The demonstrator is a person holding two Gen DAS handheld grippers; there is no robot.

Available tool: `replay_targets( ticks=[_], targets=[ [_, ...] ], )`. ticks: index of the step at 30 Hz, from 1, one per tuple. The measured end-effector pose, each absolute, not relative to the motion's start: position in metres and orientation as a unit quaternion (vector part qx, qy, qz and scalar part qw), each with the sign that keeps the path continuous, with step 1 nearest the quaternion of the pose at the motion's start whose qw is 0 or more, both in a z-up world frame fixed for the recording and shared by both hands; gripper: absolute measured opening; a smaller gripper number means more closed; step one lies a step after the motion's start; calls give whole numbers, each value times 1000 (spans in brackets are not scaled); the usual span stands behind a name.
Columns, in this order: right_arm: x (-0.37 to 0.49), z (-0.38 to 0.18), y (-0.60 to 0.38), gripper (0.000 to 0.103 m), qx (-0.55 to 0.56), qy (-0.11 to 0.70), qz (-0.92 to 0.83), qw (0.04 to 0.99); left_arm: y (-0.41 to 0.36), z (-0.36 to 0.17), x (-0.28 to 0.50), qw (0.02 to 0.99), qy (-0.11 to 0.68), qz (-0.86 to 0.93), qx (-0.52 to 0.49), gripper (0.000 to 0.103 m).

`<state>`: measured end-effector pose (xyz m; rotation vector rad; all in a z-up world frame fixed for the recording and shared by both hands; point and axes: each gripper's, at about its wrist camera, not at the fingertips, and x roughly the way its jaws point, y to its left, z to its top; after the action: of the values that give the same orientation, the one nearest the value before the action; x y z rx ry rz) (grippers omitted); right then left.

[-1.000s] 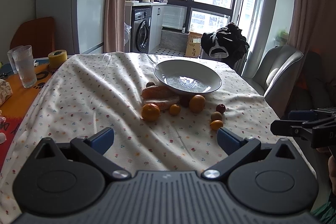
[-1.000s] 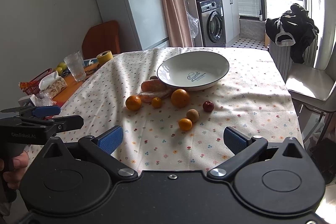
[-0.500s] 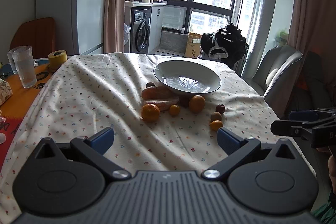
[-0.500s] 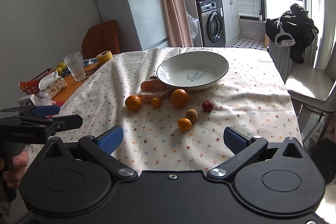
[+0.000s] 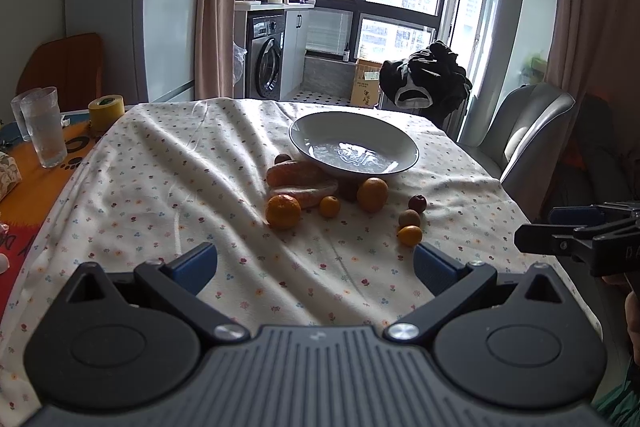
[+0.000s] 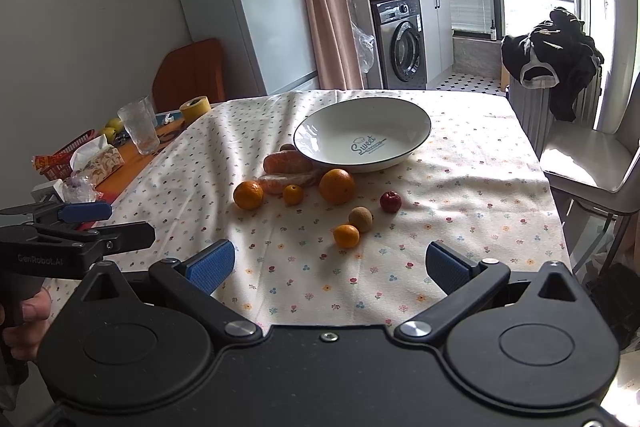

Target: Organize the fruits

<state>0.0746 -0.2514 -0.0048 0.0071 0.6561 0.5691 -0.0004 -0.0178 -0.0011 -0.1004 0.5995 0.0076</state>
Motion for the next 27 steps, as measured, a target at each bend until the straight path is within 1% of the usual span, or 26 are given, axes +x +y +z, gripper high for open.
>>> replay_targets(
  ticks=[9, 23, 27],
  targets=[
    [75, -5, -254, 103, 11, 309, 279, 909, -20, -5, 0, 954, 296, -2, -48, 103],
    [91, -33, -250, 103, -5, 323, 281, 904, -25, -30, 19, 949, 311, -12, -47, 103],
    [98, -38, -255, 103, -2, 327, 276, 904, -29, -35, 26, 952, 303, -15, -52, 103]
  ],
)
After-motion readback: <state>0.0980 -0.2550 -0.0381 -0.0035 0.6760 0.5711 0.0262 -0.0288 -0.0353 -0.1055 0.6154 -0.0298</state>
